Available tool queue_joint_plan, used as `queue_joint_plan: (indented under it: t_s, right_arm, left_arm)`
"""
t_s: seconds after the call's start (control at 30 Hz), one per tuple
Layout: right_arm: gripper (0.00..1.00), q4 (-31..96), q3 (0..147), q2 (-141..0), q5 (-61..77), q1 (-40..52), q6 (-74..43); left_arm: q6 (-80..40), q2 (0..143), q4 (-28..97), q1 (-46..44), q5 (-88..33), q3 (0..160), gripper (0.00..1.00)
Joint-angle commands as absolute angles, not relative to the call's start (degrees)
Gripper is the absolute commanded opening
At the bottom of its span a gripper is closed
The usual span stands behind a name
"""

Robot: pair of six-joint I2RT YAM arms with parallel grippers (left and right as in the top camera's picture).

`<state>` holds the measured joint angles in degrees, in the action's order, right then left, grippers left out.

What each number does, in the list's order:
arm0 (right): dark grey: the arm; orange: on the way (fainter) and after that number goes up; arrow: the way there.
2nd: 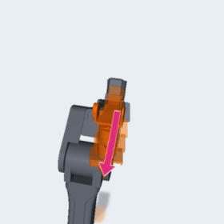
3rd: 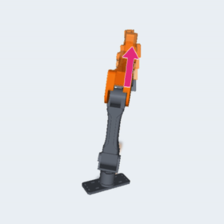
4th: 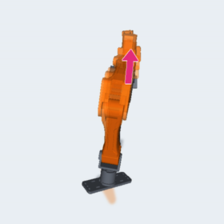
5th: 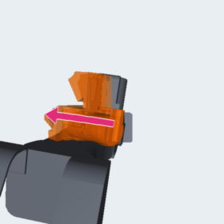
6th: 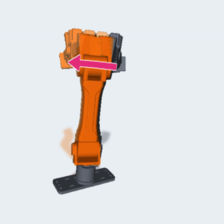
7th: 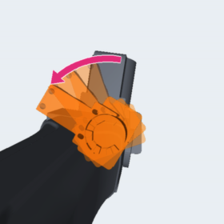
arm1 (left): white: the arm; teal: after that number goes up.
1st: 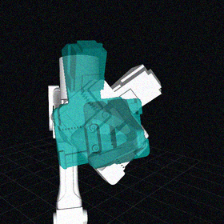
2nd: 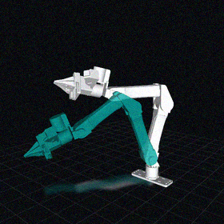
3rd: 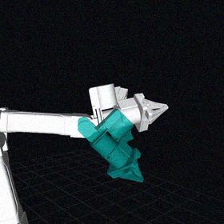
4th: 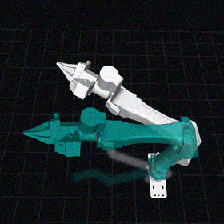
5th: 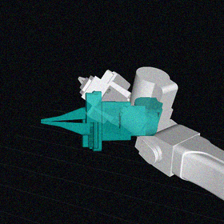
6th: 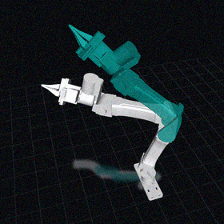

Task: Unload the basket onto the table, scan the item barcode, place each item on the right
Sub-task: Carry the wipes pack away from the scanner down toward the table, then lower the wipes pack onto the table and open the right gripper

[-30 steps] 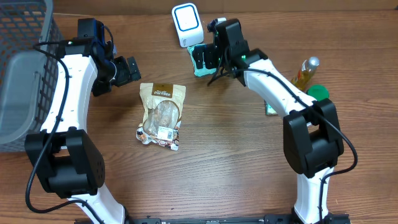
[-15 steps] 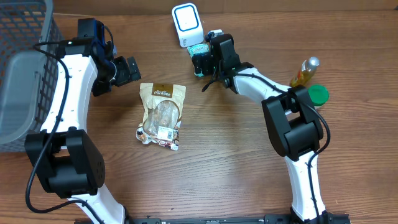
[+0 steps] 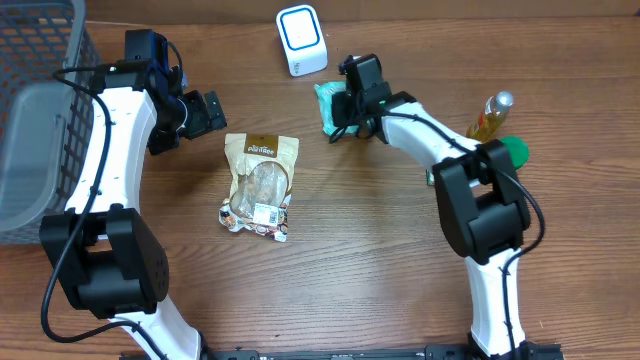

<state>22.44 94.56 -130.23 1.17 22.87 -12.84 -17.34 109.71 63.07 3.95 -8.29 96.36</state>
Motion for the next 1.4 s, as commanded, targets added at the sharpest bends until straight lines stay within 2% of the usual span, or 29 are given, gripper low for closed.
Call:
queue_joint_plan:
  t_s: [0.0,0.13,0.23,0.3,0.37,0.67,0.9,1.03,1.17,1.37]
  right_arm:
    - [0.27,32.58,93.38,-126.63,-0.01,20.12,-13.74]
    - [0.28,47.55,93.38,-122.63,0.01,17.78,-12.12]
    - [0.34,59.77,93.38,-121.71,-0.73,15.90,-9.69]
    - [0.35,66.24,93.38,-121.71,-2.92,14.59,-8.88]
    - [0.39,68.55,93.45,-121.38,-5.08,14.04,-8.91]
    - [0.49,70.08,97.47,-114.76,-3.42,19.18,-9.17]
    - [0.48,67.64,95.09,-114.89,2.24,22.70,-9.41]
    - [0.49,61.98,91.15,-114.91,2.24,22.81,-12.47]
    - [0.58,54.24,84.44,-114.91,-3.22,21.76,-12.47]
    - [0.56,53.87,80.51,-114.91,-7.14,17.34,-14.20]
  left_arm:
    - [-16.08,108.95,63.13,3.73,-8.36,96.90,0.99]
    - [-16.08,108.95,63.13,3.73,-8.36,96.90,1.00]
    - [-16.08,108.95,63.13,3.73,-8.36,96.90,1.00]
    - [-16.08,108.95,63.13,3.73,-8.36,96.90,1.00]
    - [-16.08,108.95,63.16,3.73,-8.36,96.90,1.00]
    - [-16.08,108.95,63.13,3.73,-8.36,96.90,1.00]
    - [-16.08,108.95,63.13,3.73,-8.36,96.90,0.99]
    - [-16.08,108.95,63.16,3.73,-8.36,96.90,1.00]
    - [-16.08,108.95,63.13,3.73,-8.36,96.90,1.00]
    - [-16.08,108.95,63.13,3.73,-8.36,96.90,1.00]
